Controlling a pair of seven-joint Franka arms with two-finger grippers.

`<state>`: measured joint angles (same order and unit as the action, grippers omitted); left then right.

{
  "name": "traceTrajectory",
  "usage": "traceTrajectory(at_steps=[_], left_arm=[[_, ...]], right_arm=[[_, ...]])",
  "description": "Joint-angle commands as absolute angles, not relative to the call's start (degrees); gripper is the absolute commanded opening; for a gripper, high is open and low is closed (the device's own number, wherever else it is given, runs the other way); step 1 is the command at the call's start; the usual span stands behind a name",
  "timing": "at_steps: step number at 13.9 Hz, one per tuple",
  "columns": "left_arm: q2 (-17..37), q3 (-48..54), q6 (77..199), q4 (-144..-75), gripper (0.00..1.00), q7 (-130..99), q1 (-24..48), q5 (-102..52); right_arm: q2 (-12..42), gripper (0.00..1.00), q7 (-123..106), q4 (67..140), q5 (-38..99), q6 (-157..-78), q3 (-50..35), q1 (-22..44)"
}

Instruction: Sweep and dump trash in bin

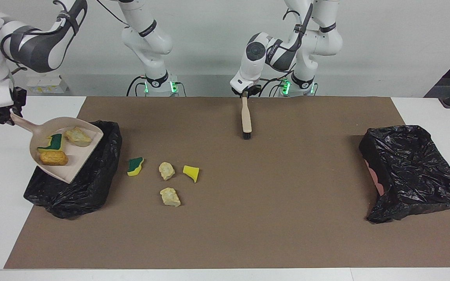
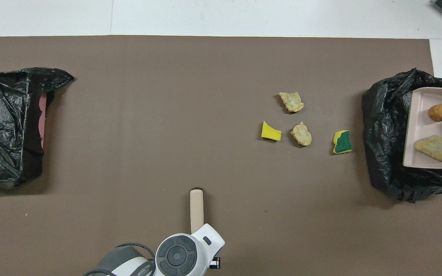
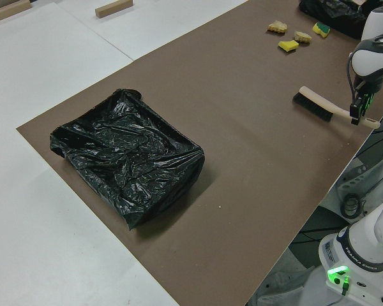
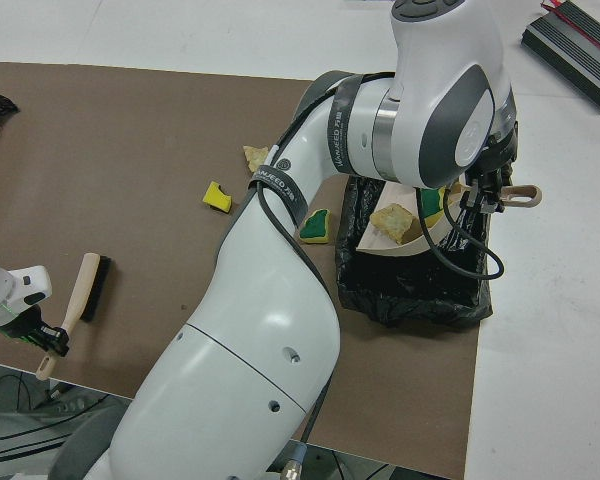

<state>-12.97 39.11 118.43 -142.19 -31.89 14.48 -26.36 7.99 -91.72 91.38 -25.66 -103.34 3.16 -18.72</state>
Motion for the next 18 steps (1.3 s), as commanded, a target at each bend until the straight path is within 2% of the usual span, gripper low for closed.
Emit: traceTrajectory(at_steps=[1, 9, 14, 18], left_arm=[[-13.0, 38.4, 117.7, -140.4, 1.0, -29.9, 12.9, -25.8], [-12.1, 16.4, 112.8, -123.8, 1.0, -15.2, 12.4, -2.7], [-7.8, 4.2, 100.8, -104.3, 1.0, 0.2, 10.8, 0.3], [-5.9, 1.2, 91.5, -92.8, 1.0, 8.7, 7.5, -0.2]], right_arm=[[7.5, 0.0, -92.5, 91.2, -33.5, -103.8, 2.0, -18.3], [7.1, 0.0, -83.7, 91.3, -51.4, -102.7, 1.9, -10.6], [6.6, 0.0, -84.0, 91.7, -60.4, -100.3, 1.9, -6.2], [5.9, 0.0, -86.0, 92.4, -63.0, -98.9, 1.8, -3.8]])
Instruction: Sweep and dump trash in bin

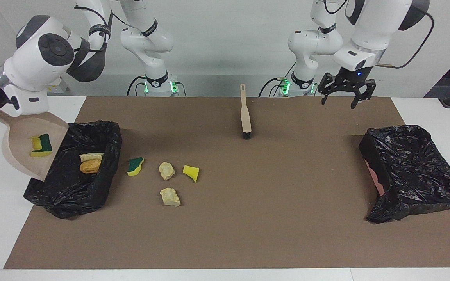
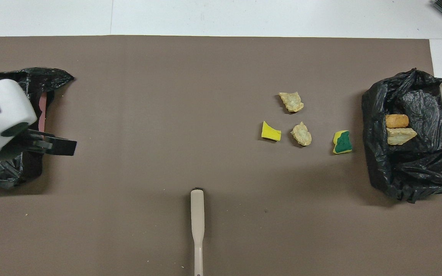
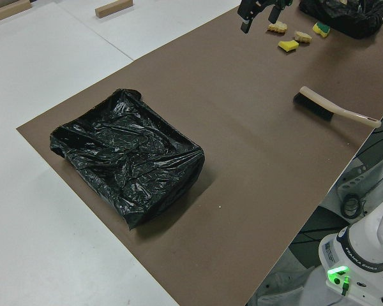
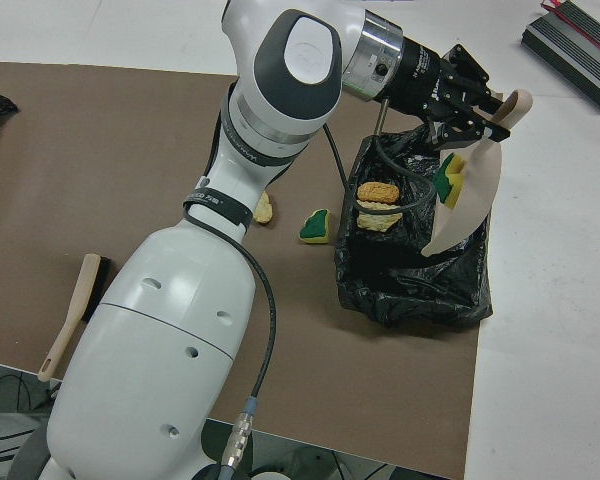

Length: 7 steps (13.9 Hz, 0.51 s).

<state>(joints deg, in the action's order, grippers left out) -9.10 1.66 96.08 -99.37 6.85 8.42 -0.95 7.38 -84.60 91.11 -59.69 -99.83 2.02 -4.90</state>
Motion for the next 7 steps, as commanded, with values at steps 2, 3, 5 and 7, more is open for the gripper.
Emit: traceTrajectory(at_steps=[2, 3, 5, 7], left_arm=[[-2.5, 0.6, 86.5, -87.3, 1.0, 8.9, 6.5, -0.1], [-0.5, 0.6, 85.1, -83.6, 1.0, 9.4, 6.2, -0.2], [1.7, 0.4, 83.9, -81.0, 1.0, 9.8, 6.3, -0.2], [2.2, -0.6, 84.0, -80.8, 1.0, 9.8, 6.9, -0.1]], right_arm=[[5.1, 0.0, -86.2, 93.2, -67.0, -98.9, 1.8, -0.7], [5.0, 0.0, -86.2, 93.5, -68.4, -98.9, 1.8, 0.6], [4.5, 0.0, -86.2, 94.1, -69.4, -98.8, 1.8, 0.8], [4.1, 0.0, -86.2, 94.8, -69.3, -98.9, 1.8, 0.8]])
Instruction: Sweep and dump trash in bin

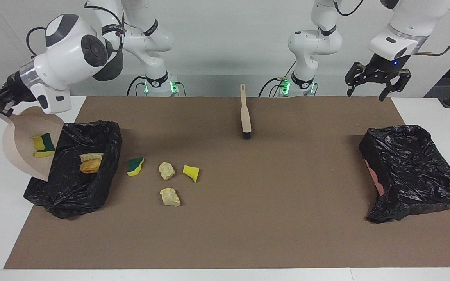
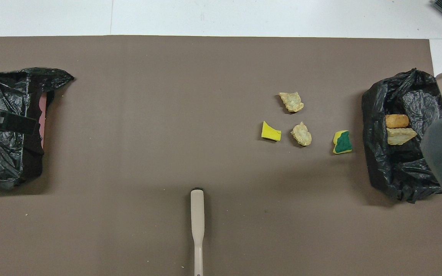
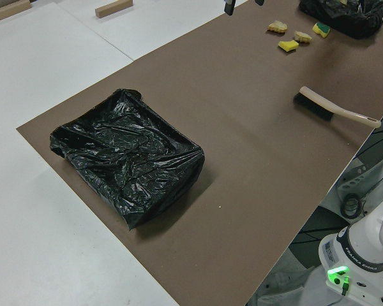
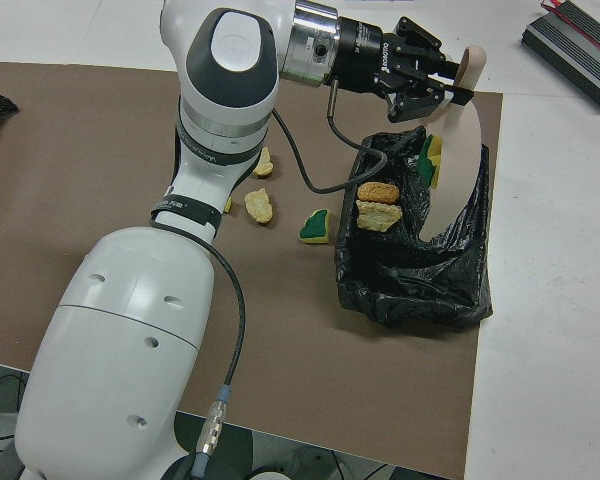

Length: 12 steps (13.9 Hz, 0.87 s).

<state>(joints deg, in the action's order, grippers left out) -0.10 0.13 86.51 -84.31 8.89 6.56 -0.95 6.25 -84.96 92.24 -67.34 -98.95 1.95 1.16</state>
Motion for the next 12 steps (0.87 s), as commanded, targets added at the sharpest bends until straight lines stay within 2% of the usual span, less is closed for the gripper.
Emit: traceTrajectory(at_steps=[1, 8, 12], left_arm=[[2.4, -0.6, 83.9, -80.1, 1.0, 9.8, 6.8, -0.3], [3.0, -0.7, 80.7, -78.7, 1.0, 9.2, 7.1, -0.1], [0.4, -1.1, 80.6, -81.2, 1.0, 7.1, 7.0, 0.1]], right_arm=[[4.1, 0.0, -86.2, 94.8, -69.4, -98.8, 1.8, 0.8], [4.2, 0.0, -85.5, 94.1, -68.0, -97.9, 1.3, 0.9], [4.0, 0.0, -82.4, 93.3, -54.4, -98.5, 0.7, 0.2]])
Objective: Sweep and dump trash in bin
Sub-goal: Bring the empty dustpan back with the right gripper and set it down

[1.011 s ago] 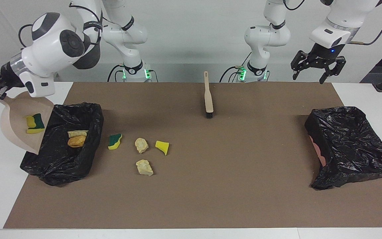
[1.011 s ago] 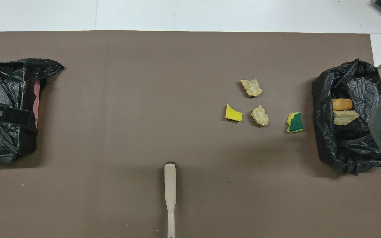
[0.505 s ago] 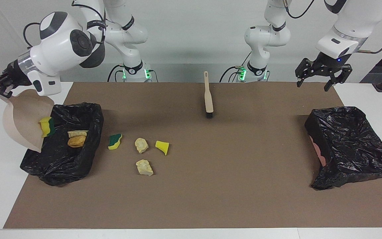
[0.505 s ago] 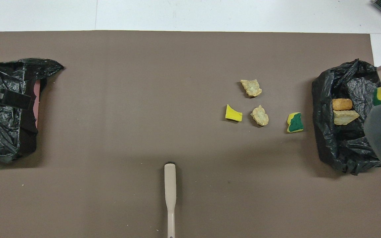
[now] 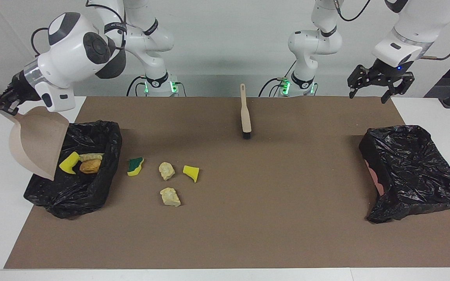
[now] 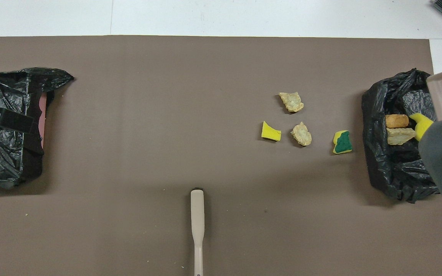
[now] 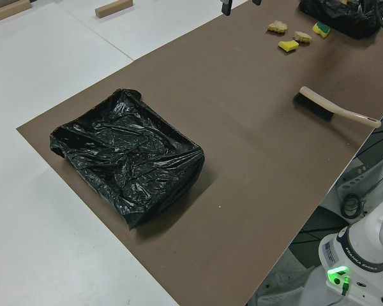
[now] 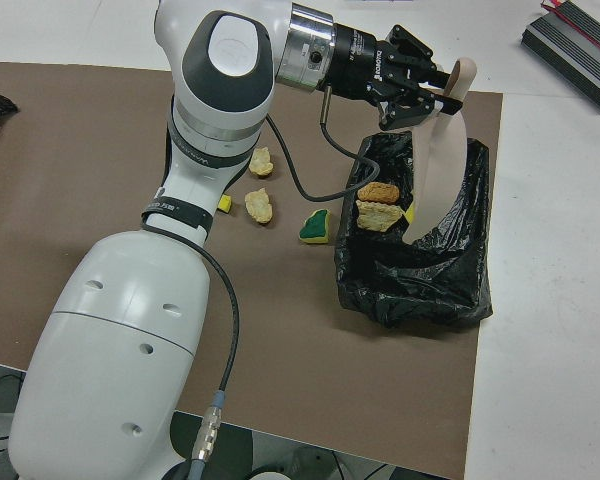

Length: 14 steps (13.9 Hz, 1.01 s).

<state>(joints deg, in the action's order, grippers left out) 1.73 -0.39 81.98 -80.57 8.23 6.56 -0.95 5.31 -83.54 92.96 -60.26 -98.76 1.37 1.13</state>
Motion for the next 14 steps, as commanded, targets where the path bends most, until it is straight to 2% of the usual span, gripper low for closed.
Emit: traceTrajectory(at_steps=[1, 8, 11, 14], left_arm=[[0.2, -1.1, 80.9, -81.6, 1.0, 6.8, 7.0, -0.1], [0.0, -1.1, 80.9, -81.6, 1.0, 3.8, 6.2, -0.1], [0.0, -1.1, 80.9, -81.6, 1.0, 3.8, 6.2, 0.0], [0.0, -1.1, 80.9, -81.6, 1.0, 3.8, 6.2, 0.0]], right_arm=[[3.9, 0.0, -82.0, 93.3, -50.4, -98.7, 0.9, 0.0], [3.6, 0.0, -82.3, 94.4, -21.5, -101.7, 1.4, -1.2], [3.9, 0.0, -80.7, 96.1, -16.4, -102.3, 0.9, 0.3], [4.7, 0.0, -69.0, 98.7, -14.2, -105.3, 0.8, 3.3]])
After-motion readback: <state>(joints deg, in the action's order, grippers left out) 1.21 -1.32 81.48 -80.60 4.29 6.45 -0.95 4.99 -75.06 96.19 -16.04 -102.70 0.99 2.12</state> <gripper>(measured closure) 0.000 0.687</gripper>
